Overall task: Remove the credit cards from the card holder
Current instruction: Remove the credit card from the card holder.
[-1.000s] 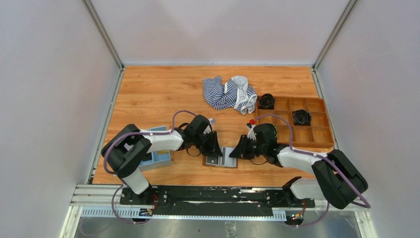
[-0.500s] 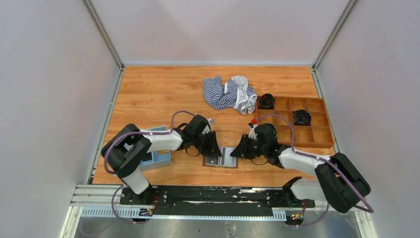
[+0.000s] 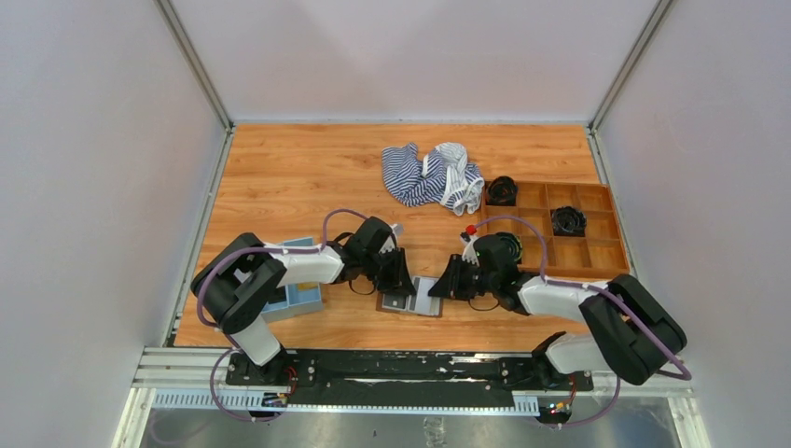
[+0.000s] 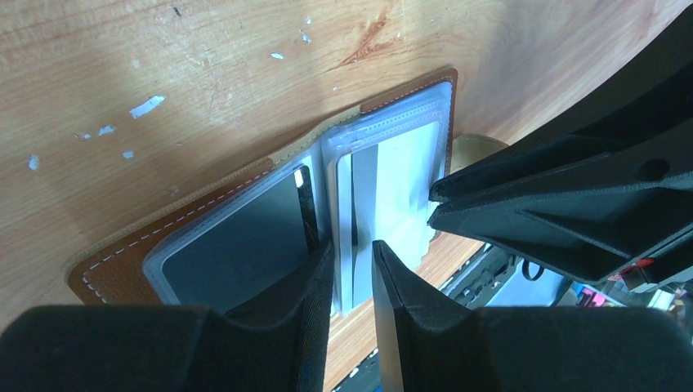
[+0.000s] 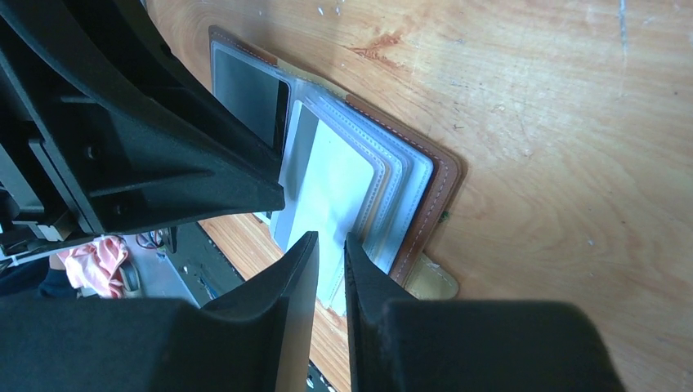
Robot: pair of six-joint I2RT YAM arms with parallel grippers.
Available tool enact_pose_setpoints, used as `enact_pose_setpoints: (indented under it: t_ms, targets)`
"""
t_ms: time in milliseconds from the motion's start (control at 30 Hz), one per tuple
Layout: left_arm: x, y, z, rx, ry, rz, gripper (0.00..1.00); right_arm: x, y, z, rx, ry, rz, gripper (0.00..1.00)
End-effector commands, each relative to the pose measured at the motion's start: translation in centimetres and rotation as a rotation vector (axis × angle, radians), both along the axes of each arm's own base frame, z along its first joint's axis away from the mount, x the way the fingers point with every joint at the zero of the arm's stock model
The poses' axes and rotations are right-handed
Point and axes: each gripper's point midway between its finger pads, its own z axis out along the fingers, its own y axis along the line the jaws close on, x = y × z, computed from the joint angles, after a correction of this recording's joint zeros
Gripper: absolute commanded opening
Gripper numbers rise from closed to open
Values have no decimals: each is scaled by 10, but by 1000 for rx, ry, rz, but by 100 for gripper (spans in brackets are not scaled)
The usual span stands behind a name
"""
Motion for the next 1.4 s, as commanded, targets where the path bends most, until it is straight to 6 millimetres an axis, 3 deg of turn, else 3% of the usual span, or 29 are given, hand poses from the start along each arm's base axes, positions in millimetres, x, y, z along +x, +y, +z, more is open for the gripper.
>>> enact_pose_setpoints:
  t_ms: [0,133,500,1033,1367]
  targets:
    - [-2,6,-11,15,21,1,29,-6,7,-2,14,14,33,22]
    - [-2,6,-14,13,31,-2,27,-6,12,0,37,13,41,22]
    - [-1,12,-13,5,22,6,0,-9,5,-17,-14,48,22,21]
    - [-3,34,-12,-14,19,12,0,-15,-6,-43,-77,100,-5,18]
    - [-9,39,-19,-13,40,-16,0,-17,-9,-50,-92,113,-15,17]
